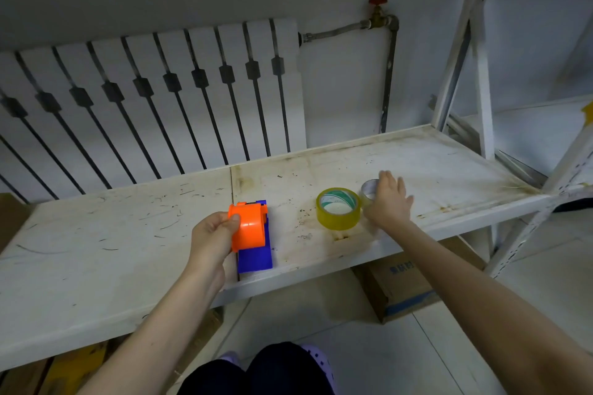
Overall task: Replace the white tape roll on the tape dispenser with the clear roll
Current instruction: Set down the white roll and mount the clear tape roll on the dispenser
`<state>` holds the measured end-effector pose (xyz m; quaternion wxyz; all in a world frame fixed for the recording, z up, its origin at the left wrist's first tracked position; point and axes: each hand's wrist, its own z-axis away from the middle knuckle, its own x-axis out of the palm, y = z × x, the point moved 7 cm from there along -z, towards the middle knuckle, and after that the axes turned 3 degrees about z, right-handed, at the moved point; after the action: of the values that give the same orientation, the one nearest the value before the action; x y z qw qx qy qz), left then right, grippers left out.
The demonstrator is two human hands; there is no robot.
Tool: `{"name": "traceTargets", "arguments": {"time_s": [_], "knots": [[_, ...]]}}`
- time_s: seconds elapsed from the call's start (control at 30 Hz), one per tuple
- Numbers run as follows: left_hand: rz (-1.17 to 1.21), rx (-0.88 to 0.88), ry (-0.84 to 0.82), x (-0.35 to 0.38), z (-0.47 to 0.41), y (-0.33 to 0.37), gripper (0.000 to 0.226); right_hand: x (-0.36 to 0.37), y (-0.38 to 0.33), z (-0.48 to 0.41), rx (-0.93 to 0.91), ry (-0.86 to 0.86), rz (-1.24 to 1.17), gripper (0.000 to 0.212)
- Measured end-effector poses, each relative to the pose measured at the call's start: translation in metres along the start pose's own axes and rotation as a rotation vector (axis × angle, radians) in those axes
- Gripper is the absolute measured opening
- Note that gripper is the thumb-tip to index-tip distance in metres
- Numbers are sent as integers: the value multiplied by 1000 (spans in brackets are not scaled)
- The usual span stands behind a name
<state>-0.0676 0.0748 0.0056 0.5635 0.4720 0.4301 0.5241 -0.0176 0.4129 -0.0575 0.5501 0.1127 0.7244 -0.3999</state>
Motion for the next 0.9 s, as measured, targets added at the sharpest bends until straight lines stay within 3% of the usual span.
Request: {"name": "traceTargets", "arguments": {"time_s": [0.07,0.13,0.23,0.33,0.5,0.77,0.9], "knots": [[3,3,-1,0,0,-1,8,-10,-26,12,-147,111,-106,66],[6,-1,-4,0,1,-2,8,-6,-50,26,-261,55,-184,50],[18,-7,-3,-3,3,-1,5,10,-72,40,-386,10,53,30],[28,5,12,-10,4,1,19,27,-79,46,-384,-25,242,33],[52,13,24,-24,6,2,12,43,-74,47,-279,-90,302,21],[136,30,44,-44,12,5,23,13,-120,85,-396,34,10,26],[150,57,44,-53,15,6,21,-3,-144,105,-420,-23,-550,18]]}}
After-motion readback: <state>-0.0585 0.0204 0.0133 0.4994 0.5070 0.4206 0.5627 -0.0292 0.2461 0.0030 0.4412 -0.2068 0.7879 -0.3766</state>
